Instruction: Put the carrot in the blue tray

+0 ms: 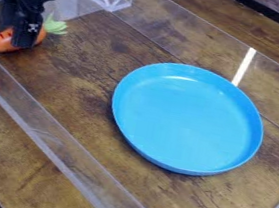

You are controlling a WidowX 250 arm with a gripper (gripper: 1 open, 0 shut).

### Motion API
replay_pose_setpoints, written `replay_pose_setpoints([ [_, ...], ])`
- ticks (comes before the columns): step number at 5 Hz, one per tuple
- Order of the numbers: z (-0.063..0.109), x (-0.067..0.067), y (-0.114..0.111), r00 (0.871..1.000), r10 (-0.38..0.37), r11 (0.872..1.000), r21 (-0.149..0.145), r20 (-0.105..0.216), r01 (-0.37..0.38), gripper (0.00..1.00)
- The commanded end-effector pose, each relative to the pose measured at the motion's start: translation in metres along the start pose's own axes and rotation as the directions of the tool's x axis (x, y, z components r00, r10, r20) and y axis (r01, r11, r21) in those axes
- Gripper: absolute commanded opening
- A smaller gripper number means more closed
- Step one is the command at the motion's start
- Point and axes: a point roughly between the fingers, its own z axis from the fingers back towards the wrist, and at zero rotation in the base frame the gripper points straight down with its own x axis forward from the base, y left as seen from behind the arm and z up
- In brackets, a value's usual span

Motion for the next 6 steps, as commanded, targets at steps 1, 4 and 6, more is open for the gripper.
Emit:
replay_pose_setpoints([
  [1,-0.005,0.004,-0.003,1.0,0.004,1.0,-0.001,0.016,-0.004,1.0],
  [4,-0.019,0.015,-0.003,0.999,-0.009,1.0,-0.011,0.045,0.01,0.0],
  [6,-0.016,0.016,-0.006,0.999,-0.01,1.0,-0.015,0.052,0.011,0.0],
])
